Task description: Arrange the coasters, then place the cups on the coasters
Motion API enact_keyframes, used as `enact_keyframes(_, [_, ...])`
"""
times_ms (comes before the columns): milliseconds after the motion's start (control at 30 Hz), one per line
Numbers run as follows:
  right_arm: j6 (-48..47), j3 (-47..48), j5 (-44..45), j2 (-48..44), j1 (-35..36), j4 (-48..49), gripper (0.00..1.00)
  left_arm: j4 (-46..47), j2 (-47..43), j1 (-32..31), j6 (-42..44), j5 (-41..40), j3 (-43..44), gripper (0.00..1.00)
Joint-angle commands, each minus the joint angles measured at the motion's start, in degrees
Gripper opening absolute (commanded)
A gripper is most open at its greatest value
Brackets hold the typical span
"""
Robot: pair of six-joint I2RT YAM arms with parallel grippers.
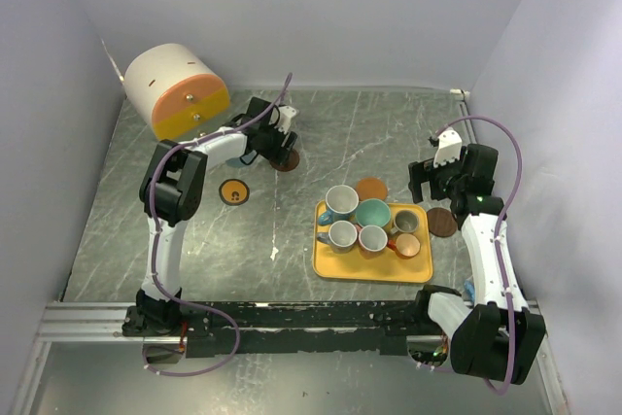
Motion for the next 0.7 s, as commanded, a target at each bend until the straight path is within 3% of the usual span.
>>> enact_keyframes(0, [-0.6, -0.4, 0.5, 0.1, 0.1, 0.2, 1.0, -3.8, 1.5, 0.0, -2.4, 2.3, 1.0, 0.75])
enact_keyframes(133, [-0.6, -0.3, 0.5, 0.1, 0.1, 0.0, 1.0, -3.3, 1.6, 0.0, -3.1, 1.6, 0.6, 0.72])
enact_keyframes(367, [-0.6, -0.4, 0.4, 0.1, 0.1, 0.0, 1.0, -3.8, 1.8, 0.7, -1.7, -7.7, 0.6, 0.66])
enact_keyframes(667, [-0.8, -0.3, 0.3, 0.6, 0.2, -0.1, 1.0, -3.4, 1.2, 4.6, -2.9, -7.2, 0.2, 0.57])
